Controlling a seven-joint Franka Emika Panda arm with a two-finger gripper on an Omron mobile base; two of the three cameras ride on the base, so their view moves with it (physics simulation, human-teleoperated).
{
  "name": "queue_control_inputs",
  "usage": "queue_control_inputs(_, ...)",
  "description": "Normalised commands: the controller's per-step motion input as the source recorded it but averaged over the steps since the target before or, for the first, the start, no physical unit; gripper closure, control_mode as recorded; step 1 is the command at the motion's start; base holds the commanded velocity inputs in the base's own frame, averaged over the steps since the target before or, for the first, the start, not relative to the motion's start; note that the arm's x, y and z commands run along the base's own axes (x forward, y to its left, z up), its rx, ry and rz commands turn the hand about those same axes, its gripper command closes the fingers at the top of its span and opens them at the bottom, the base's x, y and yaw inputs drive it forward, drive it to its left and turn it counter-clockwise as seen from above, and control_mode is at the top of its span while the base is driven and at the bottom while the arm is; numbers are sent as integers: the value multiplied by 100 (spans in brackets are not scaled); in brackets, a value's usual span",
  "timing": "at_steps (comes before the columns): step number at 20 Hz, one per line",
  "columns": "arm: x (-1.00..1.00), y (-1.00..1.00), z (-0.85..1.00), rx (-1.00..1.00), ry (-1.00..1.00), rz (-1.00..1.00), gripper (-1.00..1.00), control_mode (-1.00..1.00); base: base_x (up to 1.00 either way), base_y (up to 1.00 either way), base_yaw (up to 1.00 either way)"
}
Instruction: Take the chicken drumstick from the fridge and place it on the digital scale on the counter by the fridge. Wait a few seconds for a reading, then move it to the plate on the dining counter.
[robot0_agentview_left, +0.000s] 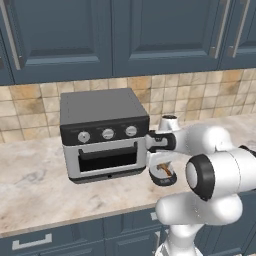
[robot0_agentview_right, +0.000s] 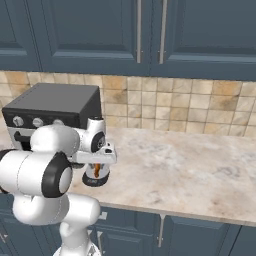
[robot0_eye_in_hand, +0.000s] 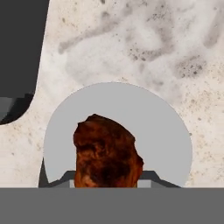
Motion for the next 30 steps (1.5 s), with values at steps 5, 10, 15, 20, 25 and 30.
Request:
queue_control_inputs(5, -61, 0, 90, 1, -12, 0, 100, -100, 0, 0, 0)
queue_control_inputs(10, -94, 0, 100, 1, -5, 0, 100, -100, 0, 0, 0)
queue_control_inputs(15, -100, 0, 100, 1, 0, 0, 100, -100, 0, 0, 0)
queue_control_inputs(20, -98, 0, 100, 0, 0, 0, 100, -100, 0, 0, 0)
queue_control_inputs(25, -78, 0, 100, 0, 0, 0, 100, -100, 0, 0, 0)
queue_control_inputs(30, -20, 0, 35, 0, 0, 0, 100, -100, 0, 0, 0)
